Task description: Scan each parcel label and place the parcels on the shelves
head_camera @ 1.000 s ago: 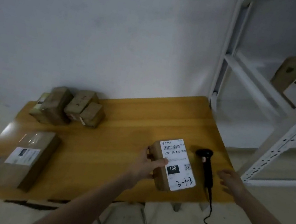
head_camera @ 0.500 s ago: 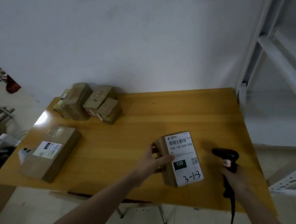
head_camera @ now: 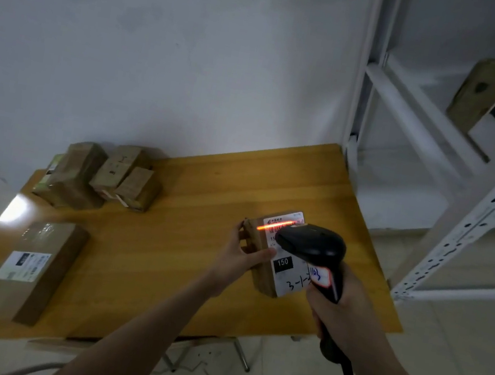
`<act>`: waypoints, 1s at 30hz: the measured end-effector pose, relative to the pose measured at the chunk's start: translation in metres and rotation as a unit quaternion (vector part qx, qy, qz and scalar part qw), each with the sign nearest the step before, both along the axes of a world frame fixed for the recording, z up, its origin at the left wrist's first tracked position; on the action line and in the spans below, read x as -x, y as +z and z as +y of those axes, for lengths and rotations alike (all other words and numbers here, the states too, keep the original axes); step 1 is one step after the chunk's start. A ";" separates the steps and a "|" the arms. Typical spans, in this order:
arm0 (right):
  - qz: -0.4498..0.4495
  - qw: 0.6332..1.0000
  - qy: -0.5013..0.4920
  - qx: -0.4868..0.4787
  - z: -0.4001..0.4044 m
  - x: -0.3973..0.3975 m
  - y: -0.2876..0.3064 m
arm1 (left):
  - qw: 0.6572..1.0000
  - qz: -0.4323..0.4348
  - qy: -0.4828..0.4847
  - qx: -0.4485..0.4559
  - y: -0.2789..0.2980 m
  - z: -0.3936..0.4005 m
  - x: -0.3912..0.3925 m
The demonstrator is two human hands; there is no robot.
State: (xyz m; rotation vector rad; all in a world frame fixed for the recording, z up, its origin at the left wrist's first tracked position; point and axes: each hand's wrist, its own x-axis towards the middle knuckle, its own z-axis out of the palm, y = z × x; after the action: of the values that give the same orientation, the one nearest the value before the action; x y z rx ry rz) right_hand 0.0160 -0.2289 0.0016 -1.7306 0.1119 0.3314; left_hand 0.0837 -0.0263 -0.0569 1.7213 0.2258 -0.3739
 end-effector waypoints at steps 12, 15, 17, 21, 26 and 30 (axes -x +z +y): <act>0.018 1.000 0.003 -0.011 -0.020 -0.008 -0.012 | 1.000 0.010 0.016 0.015 -0.006 -0.010 -0.003; 0.006 1.000 -0.025 -0.015 -0.025 -0.019 -0.023 | 0.999 0.016 0.031 0.020 -0.005 -0.008 -0.004; 0.013 0.998 -0.057 0.008 -0.030 -0.035 -0.044 | 0.999 0.020 0.042 0.017 -0.005 -0.004 -0.004; 0.061 0.988 -0.095 0.105 -0.039 -0.080 -0.121 | 0.998 0.025 0.057 0.021 -0.002 0.006 -0.002; 0.105 0.978 -0.054 0.174 -0.037 -0.116 -0.197 | 0.997 0.026 0.068 0.013 0.001 0.017 -0.001; 0.107 0.974 -0.045 0.195 -0.029 -0.128 -0.221 | 0.996 0.033 0.075 0.026 0.002 0.023 0.001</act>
State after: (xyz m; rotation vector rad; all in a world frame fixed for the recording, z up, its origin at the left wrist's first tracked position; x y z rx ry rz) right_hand 0.1443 -0.2579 -0.2190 -2.0647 0.4366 0.4514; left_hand 0.0832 -0.0029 -0.0554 1.6319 0.3875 -0.3225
